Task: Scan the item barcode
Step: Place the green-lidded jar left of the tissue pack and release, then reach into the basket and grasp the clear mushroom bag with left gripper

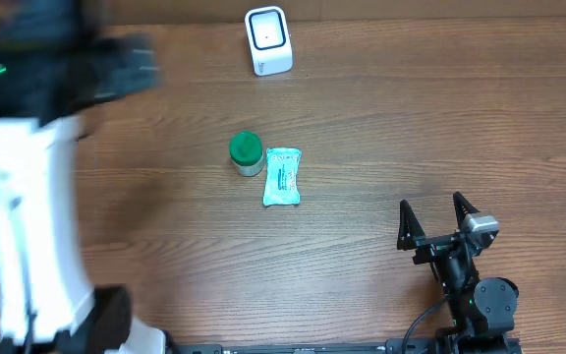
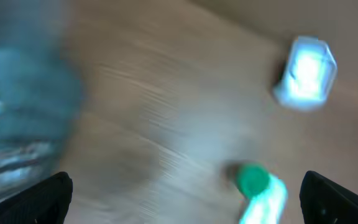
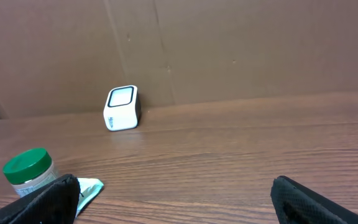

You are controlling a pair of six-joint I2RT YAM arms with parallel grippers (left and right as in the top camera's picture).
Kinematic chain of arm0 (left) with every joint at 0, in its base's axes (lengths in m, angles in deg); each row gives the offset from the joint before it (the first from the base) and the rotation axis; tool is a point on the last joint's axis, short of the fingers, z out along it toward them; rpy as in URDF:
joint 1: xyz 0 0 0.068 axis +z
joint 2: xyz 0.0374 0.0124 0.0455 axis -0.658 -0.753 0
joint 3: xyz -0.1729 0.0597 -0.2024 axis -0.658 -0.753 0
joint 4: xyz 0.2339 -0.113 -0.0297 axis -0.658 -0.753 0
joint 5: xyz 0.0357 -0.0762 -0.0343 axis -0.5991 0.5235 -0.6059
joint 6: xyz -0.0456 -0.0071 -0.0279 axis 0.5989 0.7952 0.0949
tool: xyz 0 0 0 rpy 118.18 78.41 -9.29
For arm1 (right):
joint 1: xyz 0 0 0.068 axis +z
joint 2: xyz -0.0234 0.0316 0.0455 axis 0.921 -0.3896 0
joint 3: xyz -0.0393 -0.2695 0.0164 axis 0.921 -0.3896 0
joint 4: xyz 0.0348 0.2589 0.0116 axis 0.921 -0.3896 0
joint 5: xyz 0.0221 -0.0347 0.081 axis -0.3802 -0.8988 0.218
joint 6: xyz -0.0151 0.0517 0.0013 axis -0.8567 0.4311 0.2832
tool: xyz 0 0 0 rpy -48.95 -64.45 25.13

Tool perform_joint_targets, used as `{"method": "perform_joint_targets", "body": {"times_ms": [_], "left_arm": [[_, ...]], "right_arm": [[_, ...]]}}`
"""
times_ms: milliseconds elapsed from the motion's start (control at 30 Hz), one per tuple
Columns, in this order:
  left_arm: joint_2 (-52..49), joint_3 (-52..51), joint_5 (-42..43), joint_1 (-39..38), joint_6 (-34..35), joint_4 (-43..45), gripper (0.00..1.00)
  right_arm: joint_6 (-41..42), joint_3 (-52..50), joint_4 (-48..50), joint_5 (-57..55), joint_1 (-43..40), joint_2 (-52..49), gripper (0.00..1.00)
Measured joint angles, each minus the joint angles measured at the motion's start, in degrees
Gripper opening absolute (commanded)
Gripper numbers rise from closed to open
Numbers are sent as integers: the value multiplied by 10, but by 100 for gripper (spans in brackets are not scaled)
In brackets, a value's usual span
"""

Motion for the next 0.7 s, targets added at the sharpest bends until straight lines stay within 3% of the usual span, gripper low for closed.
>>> {"method": "perform_joint_targets", "body": {"times_ms": [200,300,467,700], "left_arm": [[45,2,-4,329,84,-28,100],[21,-13,-3,426,110,-36,100],[-30,-97,-5,491,110,-36,99],[-56,-258,-17,505,90,68,100]], "right_arm": [[0,0,0,0,0,0,100],[0,0,1,0,0,0,100],[0,0,0,0,0,0,100],[0,0,0,0,0,0,100]]}}
